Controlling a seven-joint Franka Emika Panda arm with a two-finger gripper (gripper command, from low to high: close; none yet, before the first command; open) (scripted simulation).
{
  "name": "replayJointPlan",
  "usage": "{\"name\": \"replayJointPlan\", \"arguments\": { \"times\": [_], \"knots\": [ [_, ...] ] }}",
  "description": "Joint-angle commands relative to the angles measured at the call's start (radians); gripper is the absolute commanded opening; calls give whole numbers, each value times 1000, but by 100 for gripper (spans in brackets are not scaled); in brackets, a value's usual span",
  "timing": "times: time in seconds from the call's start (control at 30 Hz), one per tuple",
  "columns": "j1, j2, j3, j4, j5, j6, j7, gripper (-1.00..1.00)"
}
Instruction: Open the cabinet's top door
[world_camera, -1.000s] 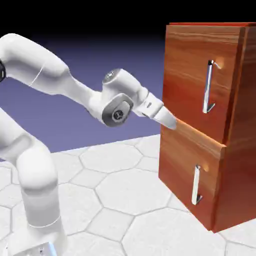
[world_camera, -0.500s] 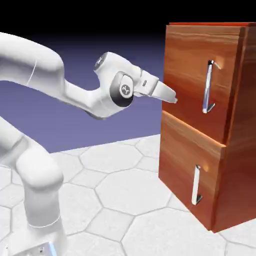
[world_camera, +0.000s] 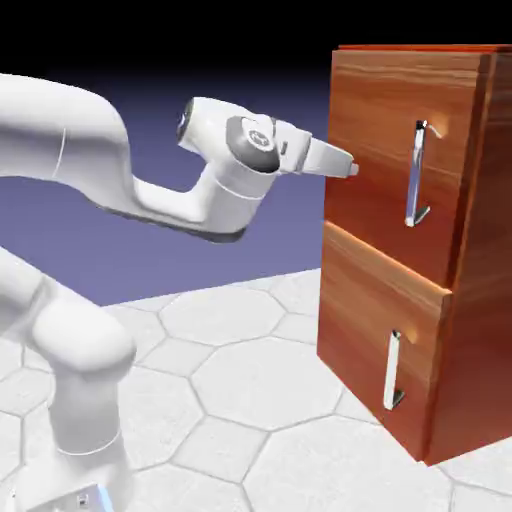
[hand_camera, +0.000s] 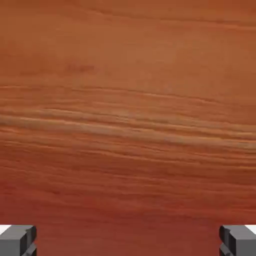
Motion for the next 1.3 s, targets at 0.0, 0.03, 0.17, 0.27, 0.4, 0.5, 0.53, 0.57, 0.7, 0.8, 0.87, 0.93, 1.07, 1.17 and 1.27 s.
{"name": "replayJointPlan", "arguments": {
  "times": [0.0, 0.03, 0.17, 0.27, 0.4, 0.5, 0.53, 0.57, 0.7, 0.8, 0.87, 0.93, 1.07, 1.17, 1.27],
  "knots": [
    [13, -5, -15, 8, -44, 0, 33, 0],
    [25, -11, -30, 16, -87, -1, 67, 0],
    [76, -32, -90, 49, -261, -2, 200, 0],
    [114, -48, -134, 73, -392, -3, 299, 0],
    [164, -69, -194, 105, -566, -4, 432, 0],
    [202, -85, -239, 130, -696, -5, 532, 0],
    [215, -90, -254, 138, -740, -5, 566, 0],
    [228, -95, -269, 146, -783, -6, 599, 0],
    [278, -117, -329, 178, -957, -7, 732, 0],
    [316, -132, -373, 203, -1087, -8, 832, 0],
    [342, -143, -403, 219, -1175, -8, 898, 0],
    [362, -152, -428, 232, -1246, -9, 953, 0],
    [472, -108, -497, 306, -1261, -29, 963, 0],
    [543, -80, -542, 355, -1271, -43, 969, -100],
    [471, -72, -489, 305, -1238, -74, 969, -100]
  ]
}}
